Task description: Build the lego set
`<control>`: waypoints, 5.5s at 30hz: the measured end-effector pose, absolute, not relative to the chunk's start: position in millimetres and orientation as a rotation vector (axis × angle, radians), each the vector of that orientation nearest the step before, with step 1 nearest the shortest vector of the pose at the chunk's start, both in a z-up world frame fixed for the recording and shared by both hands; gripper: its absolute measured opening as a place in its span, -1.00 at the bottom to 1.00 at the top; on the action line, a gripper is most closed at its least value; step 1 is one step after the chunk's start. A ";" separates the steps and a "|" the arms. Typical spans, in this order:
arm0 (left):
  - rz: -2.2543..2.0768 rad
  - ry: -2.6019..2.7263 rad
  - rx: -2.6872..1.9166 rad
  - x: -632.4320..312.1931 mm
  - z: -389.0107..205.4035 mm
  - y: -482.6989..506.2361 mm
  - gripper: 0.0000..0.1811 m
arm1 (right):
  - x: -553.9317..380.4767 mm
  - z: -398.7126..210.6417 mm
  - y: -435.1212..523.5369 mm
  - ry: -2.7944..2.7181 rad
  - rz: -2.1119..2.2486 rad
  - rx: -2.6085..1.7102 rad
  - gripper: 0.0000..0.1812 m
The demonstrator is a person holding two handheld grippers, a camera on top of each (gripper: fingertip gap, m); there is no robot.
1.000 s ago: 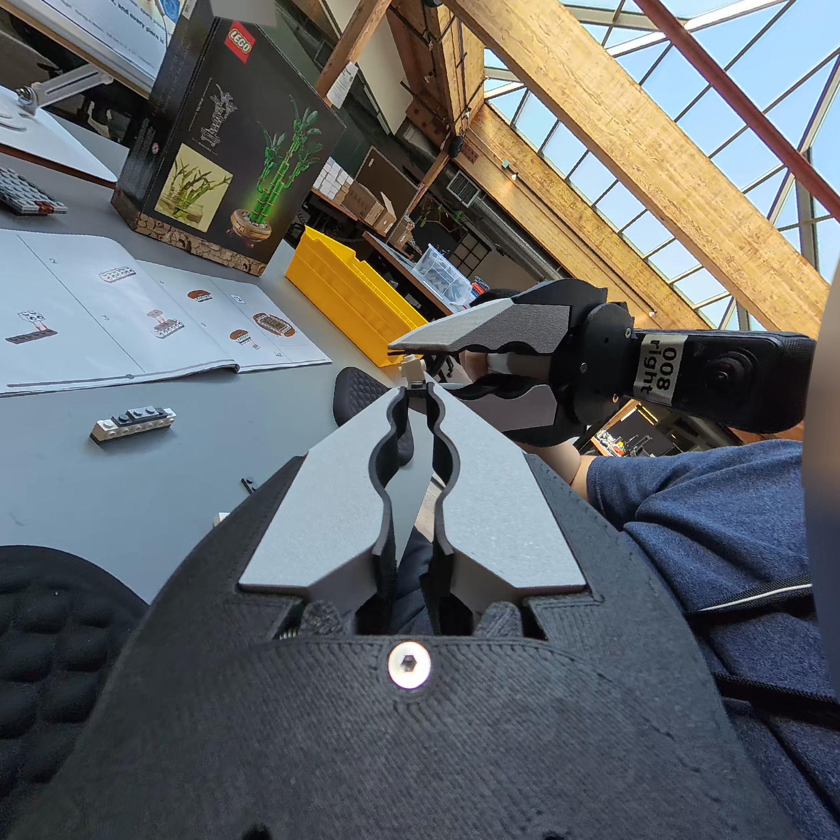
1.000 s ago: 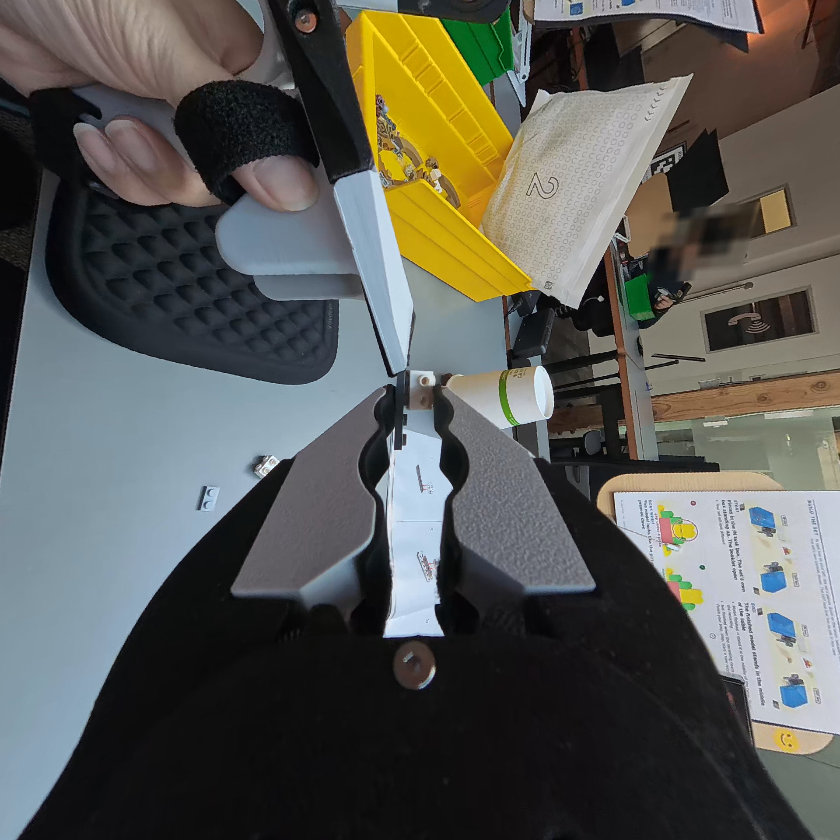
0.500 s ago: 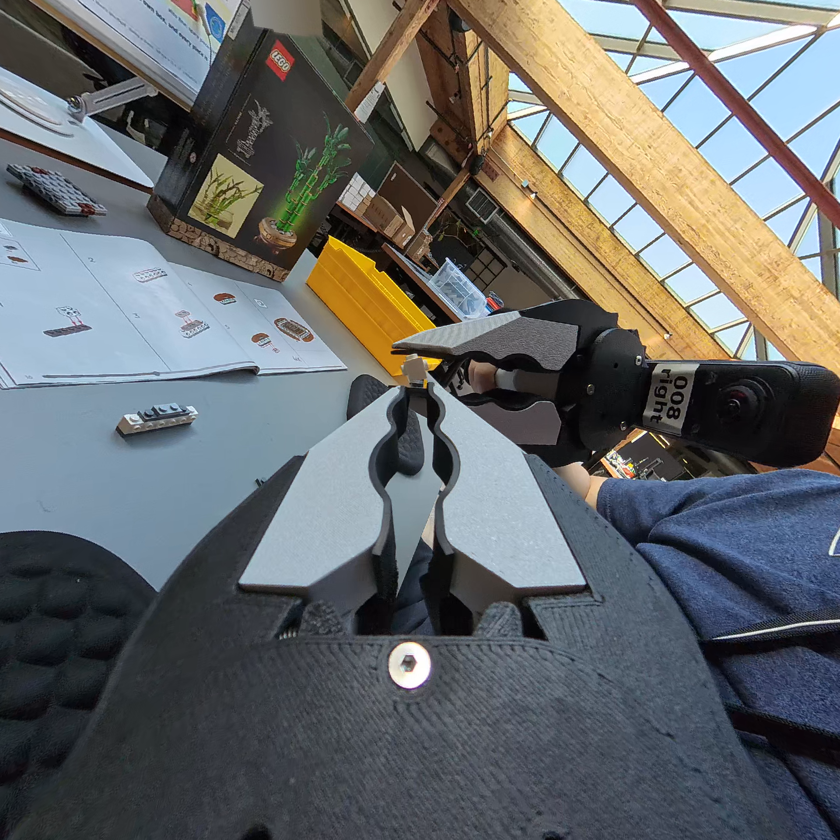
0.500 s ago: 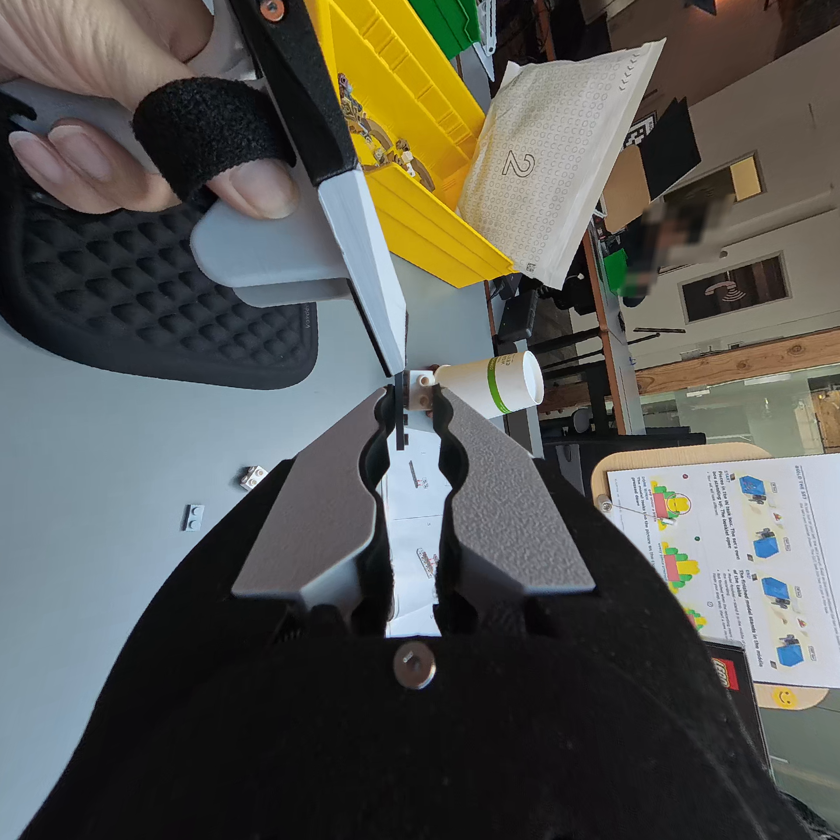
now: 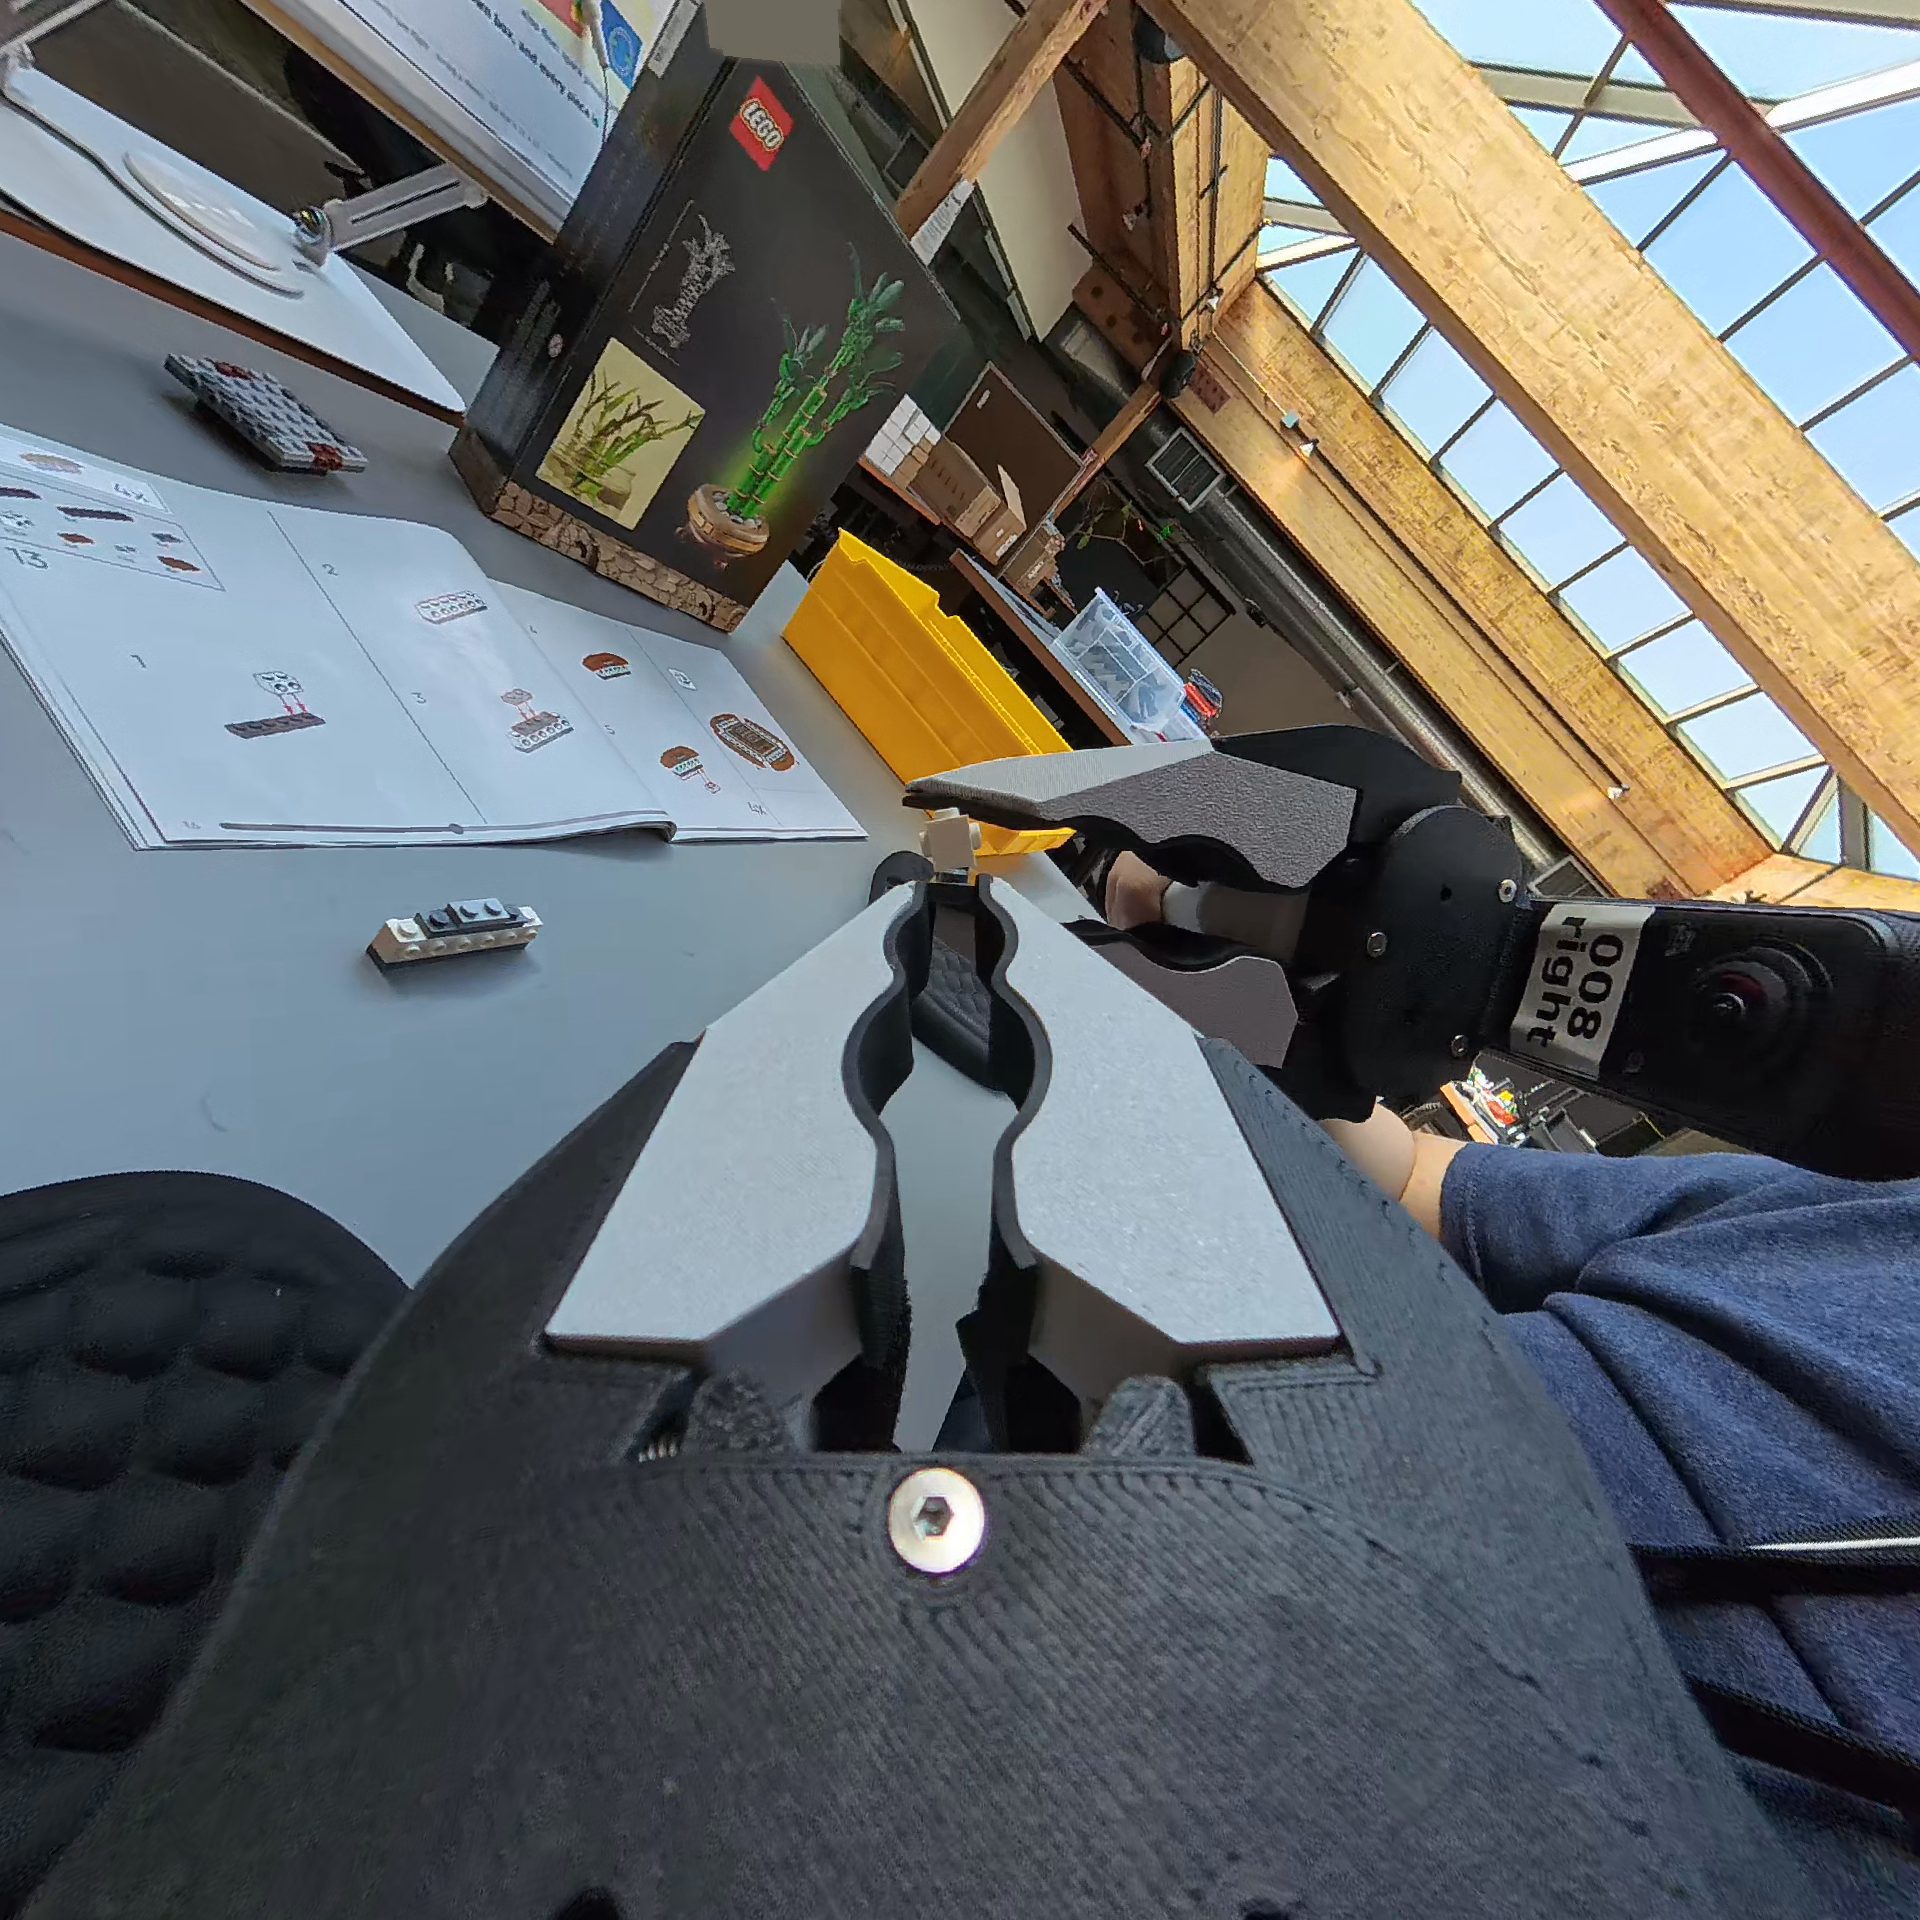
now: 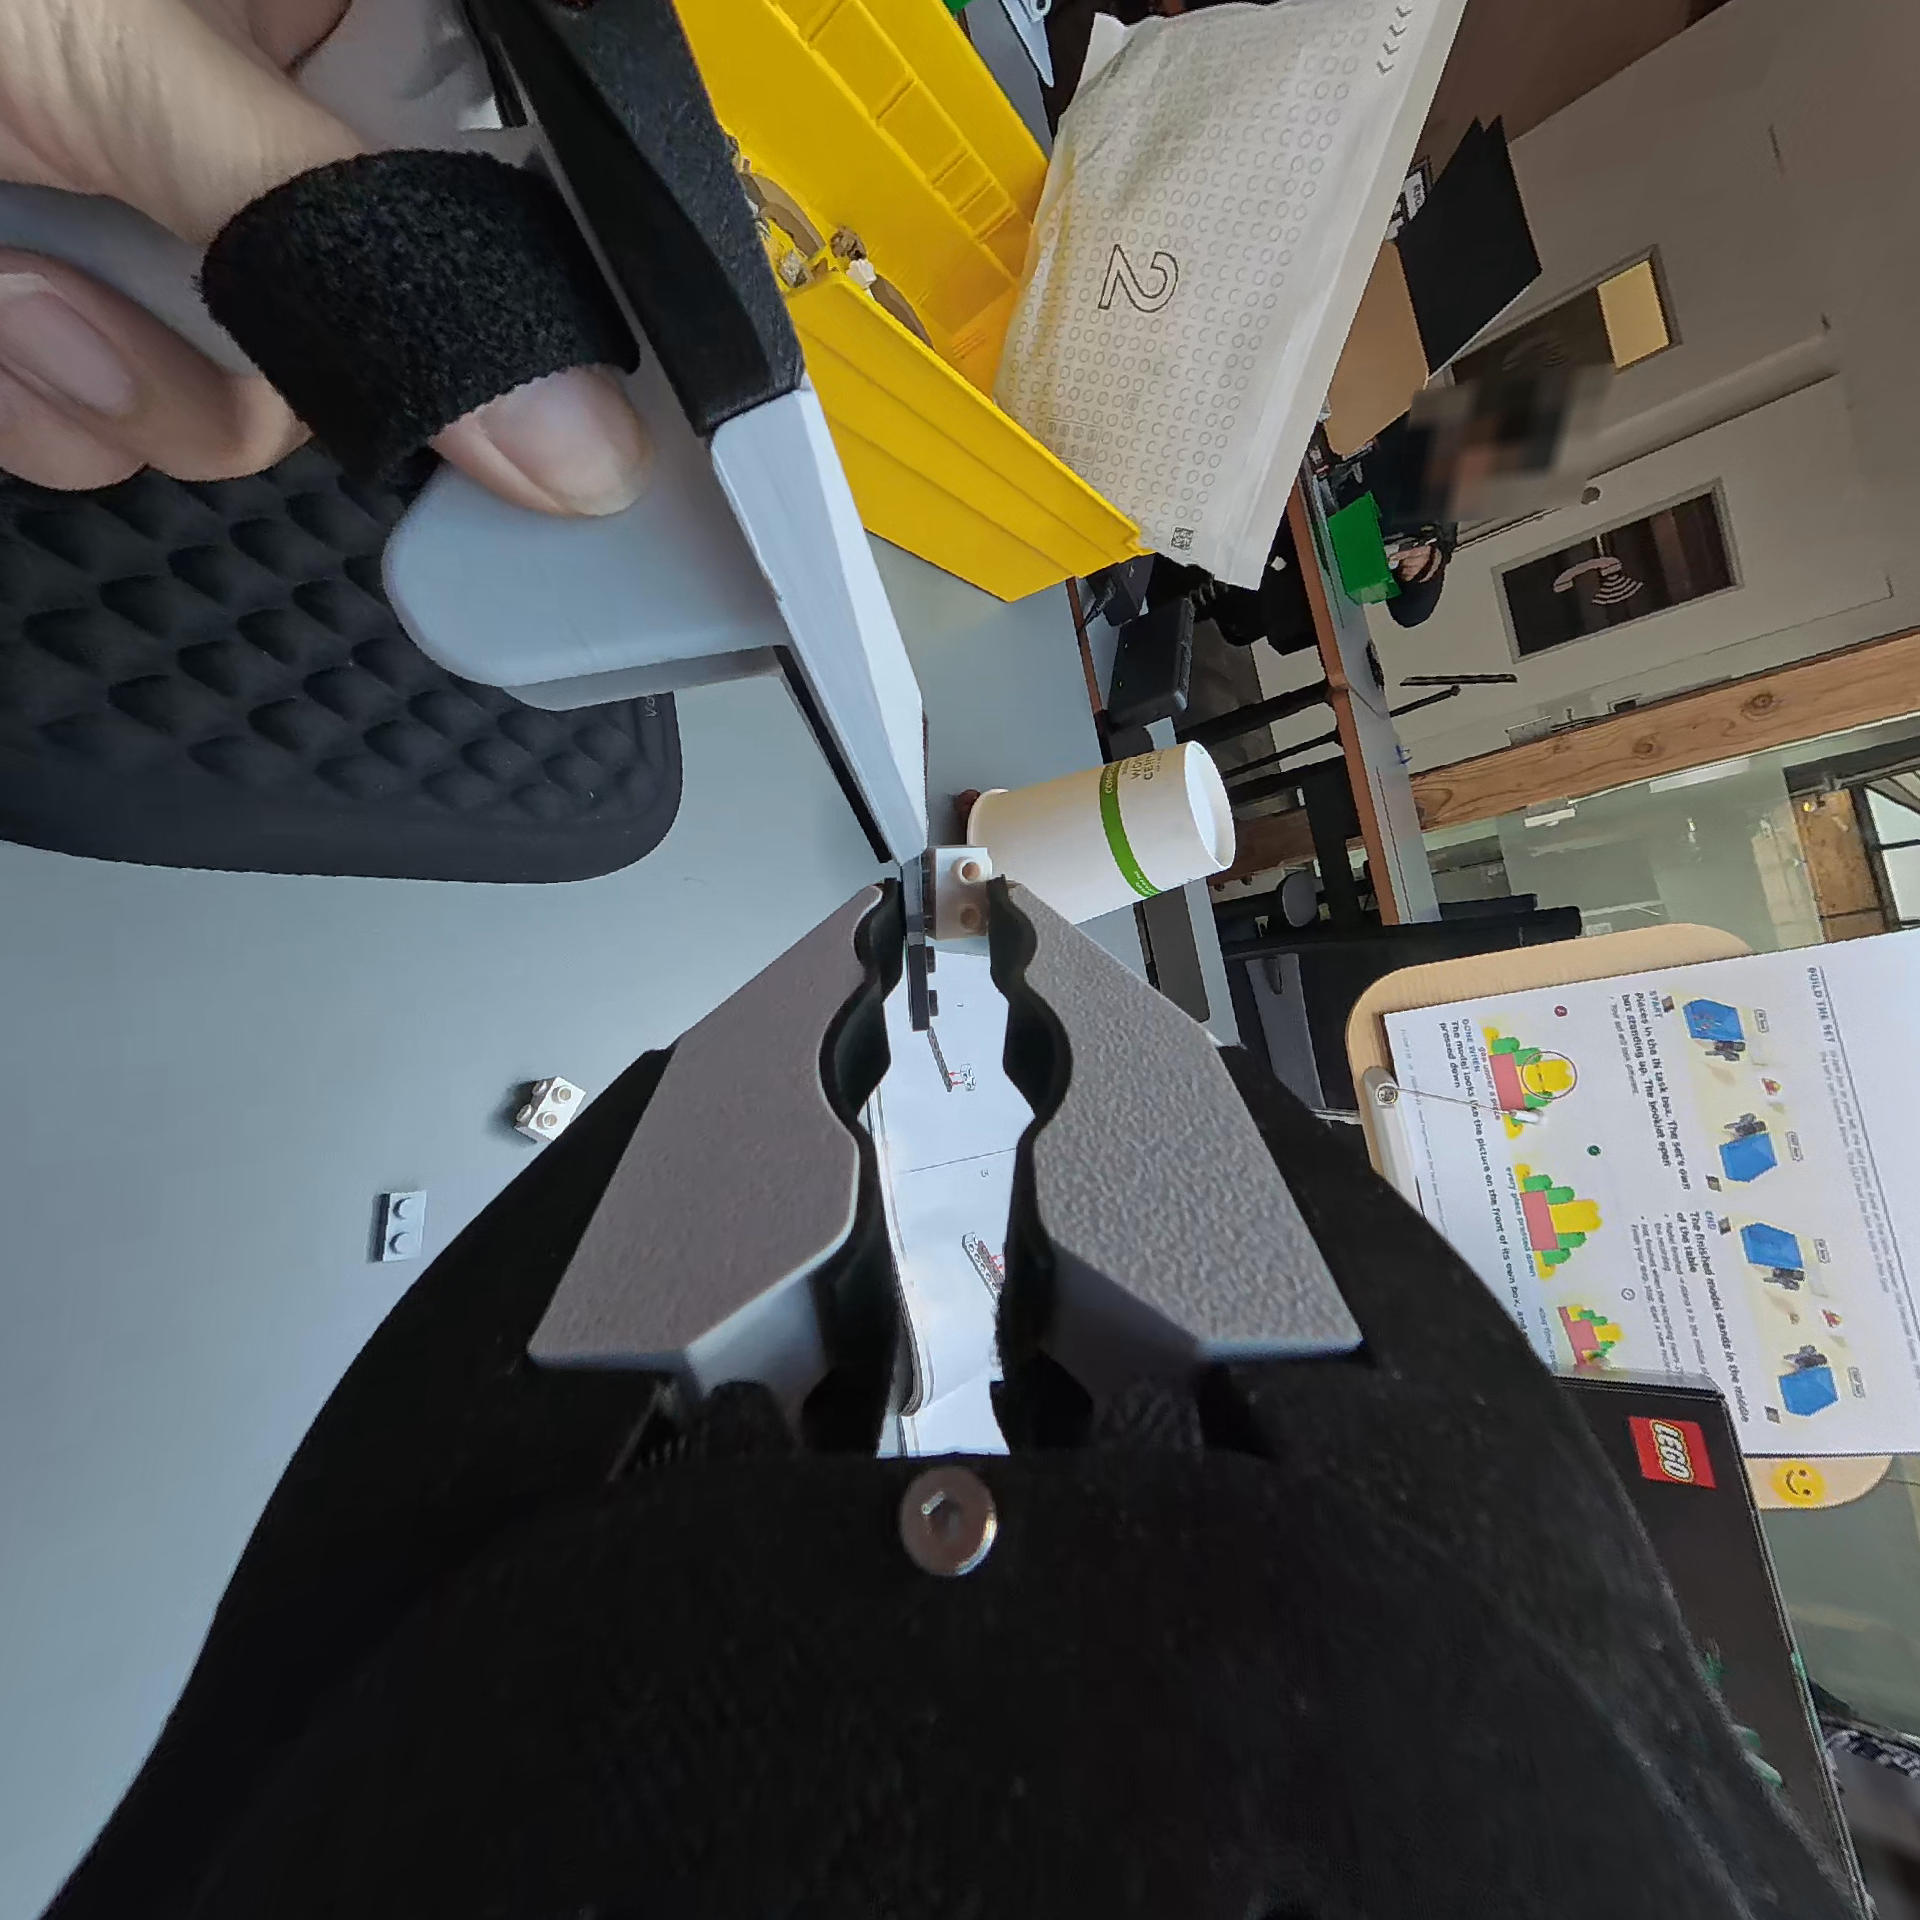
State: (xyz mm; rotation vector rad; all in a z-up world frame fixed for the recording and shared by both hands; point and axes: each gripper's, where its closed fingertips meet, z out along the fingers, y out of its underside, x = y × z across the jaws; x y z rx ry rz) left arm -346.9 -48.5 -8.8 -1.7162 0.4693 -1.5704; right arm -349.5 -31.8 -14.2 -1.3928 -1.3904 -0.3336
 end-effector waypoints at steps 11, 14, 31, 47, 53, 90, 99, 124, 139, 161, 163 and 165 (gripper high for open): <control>-1.580 0.441 -1.733 -347.5 -16.5 -43.5 -0.94 | -350.3 -20.1 -27.2 -1.395 -0.423 -1.335 -0.84; -1.586 0.428 -1.732 -347.8 -16.7 -42.8 -0.94 | -349.9 -21.2 -26.0 -1.384 -0.406 -1.351 -0.84; -1.483 0.627 -1.682 -349.8 -22.2 -45.9 -0.86 | -349.0 -30.2 -27.3 -1.410 -0.280 -1.438 -0.84; -0.608 1.673 -1.280 -339.2 -20.5 -72.6 -0.67 | -352.1 -29.0 -56.6 -1.539 0.024 -1.548 -0.84; -0.603 1.688 -1.273 -335.9 -22.2 -73.7 -0.71 | -348.8 -31.3 -58.6 -1.571 0.034 -1.541 -0.83; -0.861 1.526 -1.146 -348.7 5.2 -92.5 -0.87 | -362.5 -7.3 -81.7 -1.482 0.460 -1.472 -0.81; -0.918 1.496 -1.125 -352.5 10.9 -96.7 -0.85 | -364.3 -0.6 -84.9 -1.466 0.408 -1.419 -0.82; -0.964 1.403 -1.024 -360.4 28.6 -108.3 -0.89 | -372.0 17.4 -97.6 -1.390 0.561 -1.390 -0.81; -0.880 1.409 -1.069 -359.6 23.7 -104.2 -0.88 | -369.0 15.3 -92.0 -1.402 0.315 -1.336 -0.82; -0.843 1.392 -1.090 -359.1 20.3 -103.2 -0.94 | -368.6 10.5 -92.7 -1.409 0.274 -1.304 -0.83; -0.854 1.393 -1.105 -359.2 18.3 -102.6 -0.94 | -368.7 8.1 -92.3 -1.421 0.265 -1.308 -0.84; -0.891 1.376 -1.122 -359.8 18.5 -102.2 -0.91 | -369.0 7.8 -92.1 -1.432 0.240 -1.296 -0.84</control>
